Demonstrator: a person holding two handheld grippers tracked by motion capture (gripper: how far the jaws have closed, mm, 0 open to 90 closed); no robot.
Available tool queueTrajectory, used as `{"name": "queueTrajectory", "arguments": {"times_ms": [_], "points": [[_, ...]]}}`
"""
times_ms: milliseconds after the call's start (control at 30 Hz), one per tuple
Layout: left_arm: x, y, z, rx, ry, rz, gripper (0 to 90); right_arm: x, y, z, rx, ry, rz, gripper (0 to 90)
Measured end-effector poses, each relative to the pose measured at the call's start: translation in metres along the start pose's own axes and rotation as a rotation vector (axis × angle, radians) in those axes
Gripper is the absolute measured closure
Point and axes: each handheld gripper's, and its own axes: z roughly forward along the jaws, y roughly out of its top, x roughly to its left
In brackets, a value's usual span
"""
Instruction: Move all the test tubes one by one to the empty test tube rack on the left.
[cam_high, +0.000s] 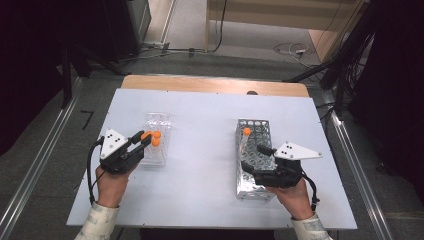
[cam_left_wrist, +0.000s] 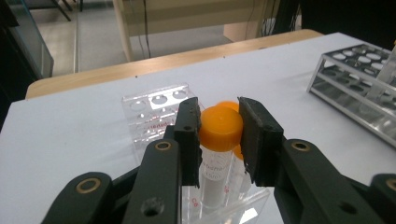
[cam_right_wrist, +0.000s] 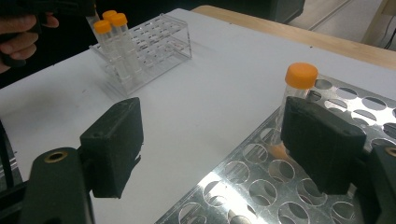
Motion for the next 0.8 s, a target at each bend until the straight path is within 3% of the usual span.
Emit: {"name": "queueTrajectory", "arguments": {"times_ms": [100,433,600,800], "points": [[-0.002,-0.006,0.002,0.015,0.018,0.004,69.8,0.0,0.0,0.0,-0.001,0.001,-0.002,19.7],[-0.003,-0.007,0.0,0.018,0.014,-0.007,65.3,0.0,-0.002,0.001,0.007,-0.002,0.001,19.7],[0.001,-0.004,-0.005,-0.001,0.001,-0.035,58.0,-0.002,-0.002,0.0,0.002,-0.006,0.001,19.8],[0.007,-0.002,-0.01,-0.008,-0.031,-0.096,39.6,-0.009,-0.003,0.0,0.005,-0.024,0.016,20.0]]}}
